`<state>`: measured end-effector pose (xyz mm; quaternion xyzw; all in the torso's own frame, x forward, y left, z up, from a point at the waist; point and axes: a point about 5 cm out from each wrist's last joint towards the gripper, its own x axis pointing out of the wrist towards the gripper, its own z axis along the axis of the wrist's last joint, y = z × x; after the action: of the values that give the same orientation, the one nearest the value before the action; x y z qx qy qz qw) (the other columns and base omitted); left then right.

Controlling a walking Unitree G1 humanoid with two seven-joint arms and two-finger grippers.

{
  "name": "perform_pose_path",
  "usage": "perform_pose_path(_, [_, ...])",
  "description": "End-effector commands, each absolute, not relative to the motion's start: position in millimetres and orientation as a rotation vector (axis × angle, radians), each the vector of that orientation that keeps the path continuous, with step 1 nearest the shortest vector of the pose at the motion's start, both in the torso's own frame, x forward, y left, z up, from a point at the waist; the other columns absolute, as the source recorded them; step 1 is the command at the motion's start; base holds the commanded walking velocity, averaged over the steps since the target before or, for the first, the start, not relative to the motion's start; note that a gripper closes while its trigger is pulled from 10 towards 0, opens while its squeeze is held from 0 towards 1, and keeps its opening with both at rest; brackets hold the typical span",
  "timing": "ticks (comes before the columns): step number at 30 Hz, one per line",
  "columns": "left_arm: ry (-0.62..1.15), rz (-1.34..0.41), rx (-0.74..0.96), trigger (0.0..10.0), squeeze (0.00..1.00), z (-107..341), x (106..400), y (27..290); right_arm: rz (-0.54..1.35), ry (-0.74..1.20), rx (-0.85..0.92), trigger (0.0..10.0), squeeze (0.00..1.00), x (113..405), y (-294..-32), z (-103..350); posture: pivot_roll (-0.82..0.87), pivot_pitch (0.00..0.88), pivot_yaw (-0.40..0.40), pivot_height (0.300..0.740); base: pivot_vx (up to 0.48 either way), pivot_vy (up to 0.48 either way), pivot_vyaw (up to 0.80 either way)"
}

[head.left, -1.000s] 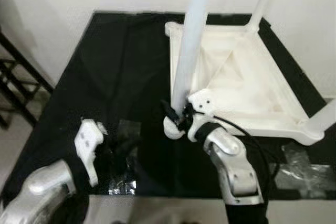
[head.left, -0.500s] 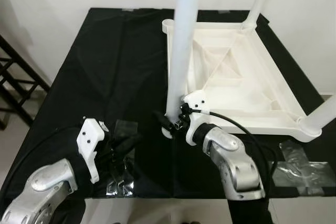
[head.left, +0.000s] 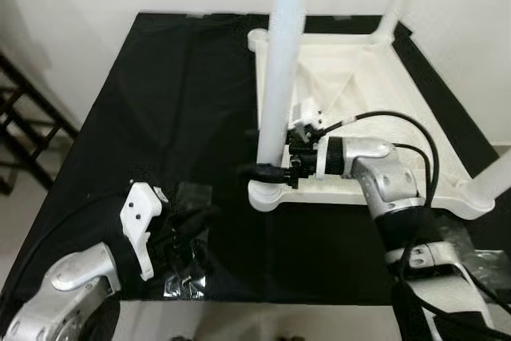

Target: Building children table

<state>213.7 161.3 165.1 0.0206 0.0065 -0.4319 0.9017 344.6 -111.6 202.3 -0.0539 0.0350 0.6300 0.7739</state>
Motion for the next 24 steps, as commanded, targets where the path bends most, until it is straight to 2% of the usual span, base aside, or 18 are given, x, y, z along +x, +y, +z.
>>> perform_pose_path(1, [0.029, -0.897, 0.043, 10.0, 0.00, 162.3, 211.5, 159.7, 1.364, 0.084, -0.118, 8.1, 0.00, 348.1, -110.7, 203.1, 0.14, 0.138, -0.049, 0.740, 0.000, 0.000, 0.00])
perform_pose_path(2, [0.029, -0.897, 0.043, 10.0, 0.00, 162.3, 211.5, 159.7, 1.364, 0.084, -0.118, 8.1, 0.00, 348.1, -110.7, 203.1, 0.14, 0.138, -0.049, 0.740, 0.000, 0.000, 0.00])
perform_pose_path(3, [0.029, -0.897, 0.043, 10.0, 0.00, 162.3, 210.9, 159.5, 1.348, 0.082, -0.111, 3.7, 0.00, 352.7, -110.2, 206.2, 0.15, 0.140, -0.050, 0.740, 0.000, 0.000, 0.00])
perform_pose_path(4, [0.029, -0.896, 0.044, 10.0, 0.00, 162.4, 210.5, 159.2, 1.354, 0.090, -0.098, 0.0, 0.00, 355.5, -111.2, 208.7, 0.14, 0.143, -0.049, 0.740, 0.000, 0.000, 0.00])
perform_pose_path(10, [0.026, -0.893, 0.046, 10.0, 0.00, 162.6, 210.1, 158.7, 1.371, 0.101, -0.092, 0.0, 0.00, 356.8, -115.2, 207.3, 0.14, 0.143, -0.050, 0.740, 0.000, 0.000, 0.00])
perform_pose_path(15, [0.019, -0.889, 0.047, 10.0, 0.00, 164.0, 209.3, 158.1, 1.286, 0.161, -0.152, 0.0, 0.00, 343.8, -119.7, 180.5, 0.13, 0.161, -0.058, 0.740, 0.000, 0.000, 0.00])
perform_pose_path(17, [0.014, -0.888, 0.048, 10.0, 0.00, 166.3, 208.2, 159.3, 1.146, 0.225, -0.101, 0.0, 0.00, 321.5, -107.2, 155.4, 0.12, 0.180, -0.047, 0.740, 0.000, 0.000, 0.00])
perform_pose_path(20, [0.013, -0.888, 0.048, 10.0, 0.00, 167.1, 207.6, 160.2, 1.074, 0.252, -0.072, 0.0, 0.00, 312.8, -101.9, 147.2, 0.12, 0.182, -0.046, 0.740, 0.000, 0.000, 0.00])
perform_pose_path(21, [0.014, -0.888, 0.048, 10.0, 0.00, 167.7, 207.3, 161.6, 0.892, 0.245, -0.056, 0.0, 0.00, 309.0, -94.1, 142.2, 0.10, 0.189, -0.037, 0.740, 0.000, 0.000, 0.00])
perform_pose_path(22, [0.014, -0.888, 0.048, 10.0, 0.00, 167.7, 207.3, 161.6, 0.892, 0.245, -0.056, 0.0, 0.00, 309.0, -94.1, 142.2, 0.10, 0.189, -0.037, 0.740, 0.000, 0.000, 0.00])
perform_pose_path(23, [0.017, -0.891, 0.047, 10.0, 0.00, 168.2, 207.2, 162.7, 0.632, 0.168, 0.021, 0.0, 0.00, 299.7, -82.7, 143.6, 0.09, 0.193, -0.033, 0.740, 0.000, 0.000, 0.00])
perform_pose_path(24, [0.017, -0.891, 0.047, 10.0, 0.00, 168.2, 207.2, 162.7, 0.632, 0.168, 0.021, 0.0, 0.00, 299.7, -82.7, 143.6, 0.09, 0.193, -0.033, 0.740, 0.000, 0.000, 0.00])
